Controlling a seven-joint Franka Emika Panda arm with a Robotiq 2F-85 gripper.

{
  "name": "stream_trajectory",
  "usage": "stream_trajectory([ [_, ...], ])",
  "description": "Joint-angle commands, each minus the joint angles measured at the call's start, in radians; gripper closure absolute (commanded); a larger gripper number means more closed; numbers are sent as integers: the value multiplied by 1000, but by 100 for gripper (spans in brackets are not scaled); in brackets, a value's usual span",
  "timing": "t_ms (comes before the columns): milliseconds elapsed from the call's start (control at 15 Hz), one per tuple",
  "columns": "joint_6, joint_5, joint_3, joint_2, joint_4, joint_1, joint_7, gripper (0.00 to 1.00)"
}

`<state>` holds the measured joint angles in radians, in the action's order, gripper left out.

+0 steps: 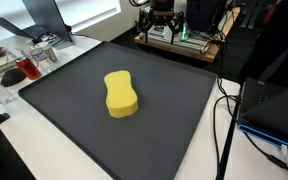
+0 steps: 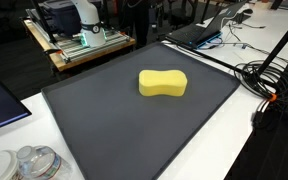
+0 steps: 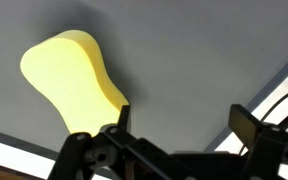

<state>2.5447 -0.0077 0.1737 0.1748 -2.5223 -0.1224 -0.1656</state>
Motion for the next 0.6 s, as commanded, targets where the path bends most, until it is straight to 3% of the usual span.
stream_trajectory([
  [0,-156,-143,66,-54,143,-11,236,0],
  [267,-339,-281,134,-161,325,-43,489,0],
  [533,-495,-346,134,-310,529,-104,616,0],
])
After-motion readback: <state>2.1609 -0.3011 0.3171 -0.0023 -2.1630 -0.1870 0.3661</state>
